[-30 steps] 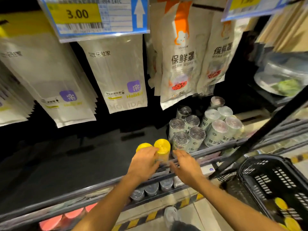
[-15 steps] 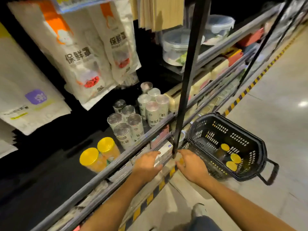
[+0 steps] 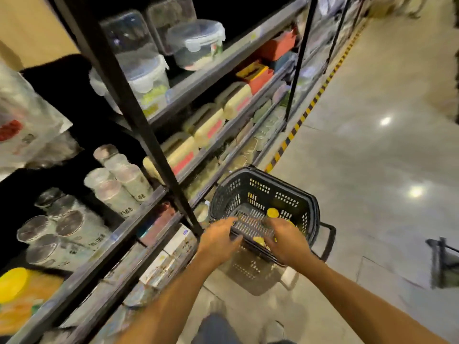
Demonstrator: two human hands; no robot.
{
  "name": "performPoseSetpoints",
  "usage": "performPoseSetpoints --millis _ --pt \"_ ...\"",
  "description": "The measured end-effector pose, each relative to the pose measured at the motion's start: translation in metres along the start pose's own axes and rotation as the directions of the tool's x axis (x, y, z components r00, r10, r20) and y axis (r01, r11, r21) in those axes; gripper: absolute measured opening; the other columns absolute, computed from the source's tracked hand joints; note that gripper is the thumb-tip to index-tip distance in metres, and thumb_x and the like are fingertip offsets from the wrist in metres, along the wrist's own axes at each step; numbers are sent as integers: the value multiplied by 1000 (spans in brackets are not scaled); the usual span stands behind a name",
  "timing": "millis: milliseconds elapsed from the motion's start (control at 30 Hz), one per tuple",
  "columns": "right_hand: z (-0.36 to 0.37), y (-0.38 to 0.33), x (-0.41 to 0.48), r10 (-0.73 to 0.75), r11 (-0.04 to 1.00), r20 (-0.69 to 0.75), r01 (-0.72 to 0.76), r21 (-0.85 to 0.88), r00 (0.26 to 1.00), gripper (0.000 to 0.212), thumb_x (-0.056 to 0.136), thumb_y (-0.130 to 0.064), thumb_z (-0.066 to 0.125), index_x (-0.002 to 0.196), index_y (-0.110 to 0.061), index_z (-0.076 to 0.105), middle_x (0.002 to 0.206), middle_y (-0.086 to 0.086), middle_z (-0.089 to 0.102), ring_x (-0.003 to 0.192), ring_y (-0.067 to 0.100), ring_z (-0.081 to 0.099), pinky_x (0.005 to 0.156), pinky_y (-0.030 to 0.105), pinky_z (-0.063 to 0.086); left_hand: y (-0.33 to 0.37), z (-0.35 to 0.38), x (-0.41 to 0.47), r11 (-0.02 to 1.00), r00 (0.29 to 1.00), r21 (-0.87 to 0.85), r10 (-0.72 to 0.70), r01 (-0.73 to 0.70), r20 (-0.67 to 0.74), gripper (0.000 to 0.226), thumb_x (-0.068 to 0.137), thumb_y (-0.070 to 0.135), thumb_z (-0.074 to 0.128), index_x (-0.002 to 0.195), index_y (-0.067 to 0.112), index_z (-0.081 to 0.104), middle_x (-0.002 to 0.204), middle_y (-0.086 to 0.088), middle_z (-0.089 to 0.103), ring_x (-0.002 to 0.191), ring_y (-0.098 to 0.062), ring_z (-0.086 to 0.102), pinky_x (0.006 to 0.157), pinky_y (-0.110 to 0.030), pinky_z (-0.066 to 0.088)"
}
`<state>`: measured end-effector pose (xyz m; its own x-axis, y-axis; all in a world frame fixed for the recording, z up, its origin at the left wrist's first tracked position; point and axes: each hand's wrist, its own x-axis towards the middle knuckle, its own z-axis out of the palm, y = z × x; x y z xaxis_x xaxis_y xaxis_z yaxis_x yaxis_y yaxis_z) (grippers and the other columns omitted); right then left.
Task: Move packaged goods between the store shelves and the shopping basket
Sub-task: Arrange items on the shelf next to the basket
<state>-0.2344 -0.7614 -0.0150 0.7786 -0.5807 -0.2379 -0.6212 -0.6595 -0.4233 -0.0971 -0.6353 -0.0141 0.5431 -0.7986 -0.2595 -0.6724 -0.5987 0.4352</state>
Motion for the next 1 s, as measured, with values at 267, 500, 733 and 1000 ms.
performPoseSetpoints --millis 267,500,733,1000 --pt "-20 69 74 93 995 75 -89 -54 993 42 94 -37 48 130 -16 46 124 8 54 111 27 53 84 34 43 43 39 98 992 992 -84 -81 90 100 53 93 40 54 140 21 41 138 -2 50 125 -22 48 99 -37 43" --pt "9 122 188 129 991 228 -117 -66 965 48 95 -36 46 138 -17 37 130 9 50 116 28 50 87 34 43 22 105 211 926 939 -205 -276 316 205 48 93 39 54 136 22 43 131 -3 55 116 -24 53 88 -35 45" --pt "98 202 304 207 978 297 -185 -100 932 48 93 -33 51 136 -13 42 131 10 51 118 29 49 90 35 41 -13 227 287 649 751 -390 -622 653 223 51 91 34 60 136 16 45 130 -13 56 117 -32 53 88 -36 42" --pt "246 294 390 247 969 402 -224 -104 882 55 87 -29 61 132 -5 43 131 18 48 119 36 48 94 39 39 -59 393 334 261 445 -564 -869 784 215 59 80 27 70 130 3 50 128 -21 55 119 -34 51 96 -34 36"
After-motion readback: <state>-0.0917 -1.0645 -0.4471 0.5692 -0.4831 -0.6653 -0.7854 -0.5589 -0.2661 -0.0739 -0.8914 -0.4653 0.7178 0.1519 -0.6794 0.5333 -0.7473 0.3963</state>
